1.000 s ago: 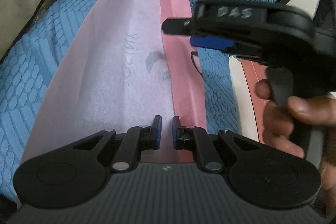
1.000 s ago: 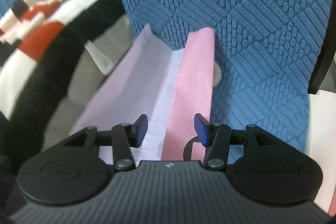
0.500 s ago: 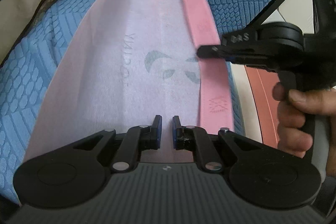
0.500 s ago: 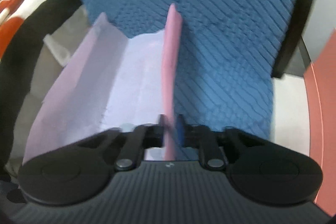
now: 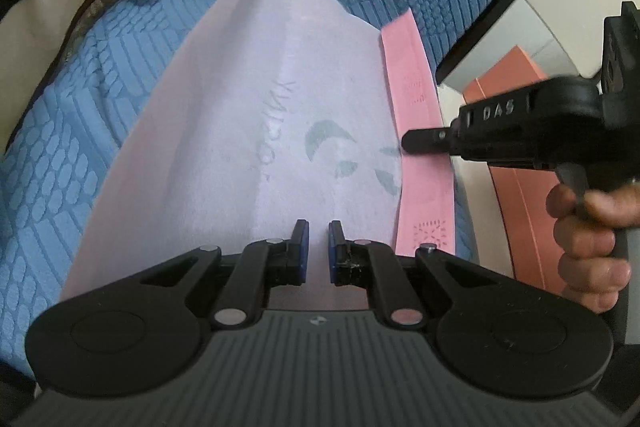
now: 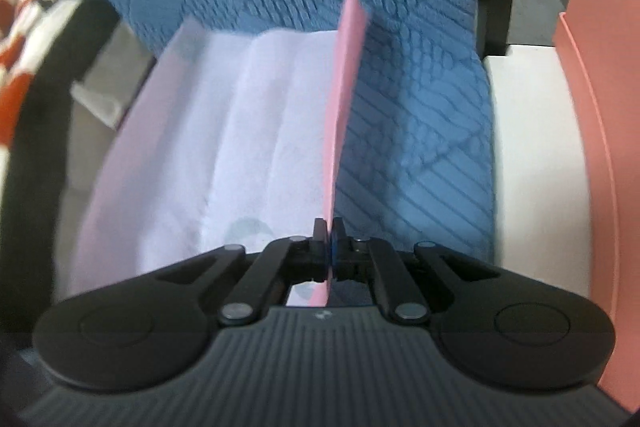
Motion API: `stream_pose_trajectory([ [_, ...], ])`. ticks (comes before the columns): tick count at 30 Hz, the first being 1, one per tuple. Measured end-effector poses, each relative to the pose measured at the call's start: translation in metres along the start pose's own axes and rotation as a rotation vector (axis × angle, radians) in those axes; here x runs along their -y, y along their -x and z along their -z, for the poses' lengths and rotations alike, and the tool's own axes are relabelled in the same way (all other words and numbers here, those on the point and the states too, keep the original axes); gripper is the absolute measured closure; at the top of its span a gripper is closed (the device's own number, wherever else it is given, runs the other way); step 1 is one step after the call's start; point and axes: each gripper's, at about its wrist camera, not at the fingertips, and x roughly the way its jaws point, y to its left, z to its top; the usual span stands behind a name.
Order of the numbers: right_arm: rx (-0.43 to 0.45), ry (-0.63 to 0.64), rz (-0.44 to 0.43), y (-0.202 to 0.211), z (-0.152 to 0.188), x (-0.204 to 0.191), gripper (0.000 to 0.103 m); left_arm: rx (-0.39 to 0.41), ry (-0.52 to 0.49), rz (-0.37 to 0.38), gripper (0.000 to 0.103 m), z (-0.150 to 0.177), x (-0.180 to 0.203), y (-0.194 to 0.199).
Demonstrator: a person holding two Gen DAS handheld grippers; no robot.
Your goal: Fold shopping bag
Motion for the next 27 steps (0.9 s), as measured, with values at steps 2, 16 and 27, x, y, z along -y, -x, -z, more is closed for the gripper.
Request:
stream_pose_trajectory([
  [2, -0.008, -0.013, 0.001, -0.002, 0.006, 0.004, 0.099, 0.002, -0.022, -0.006, 0.092, 0.000, 0.003, -0.001],
  [16, 0.021, -0.068, -0.083, -0.009, 0.016, 0.030, 0.099, 0.005, -0.026, 0.108, 0.090, 0.000, 0.013, -0.005],
  [27, 0.014, -0.107, -0.107, -0.008, 0.016, 0.034, 0.098, -0.004, -0.040, 0.267, 0.069, 0.002, 0.023, -0.003],
])
